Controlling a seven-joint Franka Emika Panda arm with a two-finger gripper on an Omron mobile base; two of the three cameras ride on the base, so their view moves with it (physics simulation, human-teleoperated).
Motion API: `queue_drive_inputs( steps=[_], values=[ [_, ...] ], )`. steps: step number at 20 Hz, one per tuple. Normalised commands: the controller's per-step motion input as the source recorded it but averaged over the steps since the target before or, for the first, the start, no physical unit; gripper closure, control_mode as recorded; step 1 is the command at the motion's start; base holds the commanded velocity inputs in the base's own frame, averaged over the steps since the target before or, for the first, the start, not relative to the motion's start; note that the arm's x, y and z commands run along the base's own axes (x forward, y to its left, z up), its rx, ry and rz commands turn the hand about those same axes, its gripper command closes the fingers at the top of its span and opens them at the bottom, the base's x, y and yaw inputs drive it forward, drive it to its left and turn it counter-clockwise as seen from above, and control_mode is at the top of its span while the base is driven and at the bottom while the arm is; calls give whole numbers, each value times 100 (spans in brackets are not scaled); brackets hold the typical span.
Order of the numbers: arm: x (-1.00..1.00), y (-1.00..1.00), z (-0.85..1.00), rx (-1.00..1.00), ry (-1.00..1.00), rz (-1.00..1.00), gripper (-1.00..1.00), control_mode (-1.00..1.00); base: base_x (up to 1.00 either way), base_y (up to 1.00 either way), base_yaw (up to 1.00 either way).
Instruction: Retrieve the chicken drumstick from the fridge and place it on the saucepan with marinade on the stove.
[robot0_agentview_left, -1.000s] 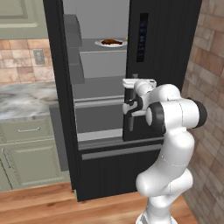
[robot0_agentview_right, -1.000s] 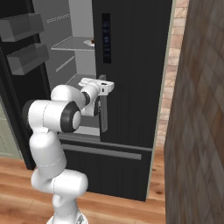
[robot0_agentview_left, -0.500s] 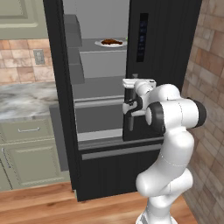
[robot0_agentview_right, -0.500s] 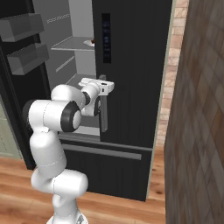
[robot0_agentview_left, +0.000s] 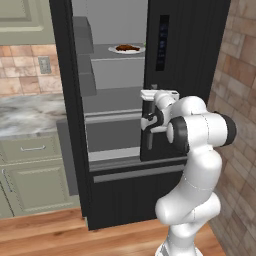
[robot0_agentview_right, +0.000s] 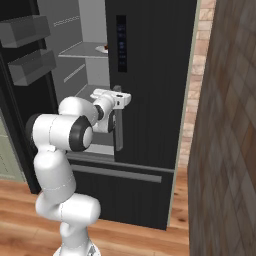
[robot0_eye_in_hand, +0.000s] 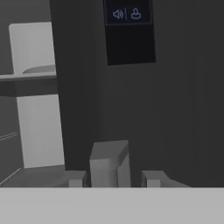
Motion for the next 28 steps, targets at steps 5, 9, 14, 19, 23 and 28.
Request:
queue_drive_inputs(
  steps=[5,9,14,19,23,28],
  values=[
    [-4,-1,-3,0,-9,0,-100,-100,0,0,0],
    [-34,-9,0,0,-2,0,-100,-100,0,0,0],
    [-46,-21,-2,0,0,1,-100,-100,0,0,0],
    [-4,1,-18,0,-7,11,-100,-100,0,0,0],
    [8,13,-39,0,-18,16,-100,-100,0,0,0],
    [2,0,-46,0,-39,6,-100,-100,0,0,0]
  ],
)
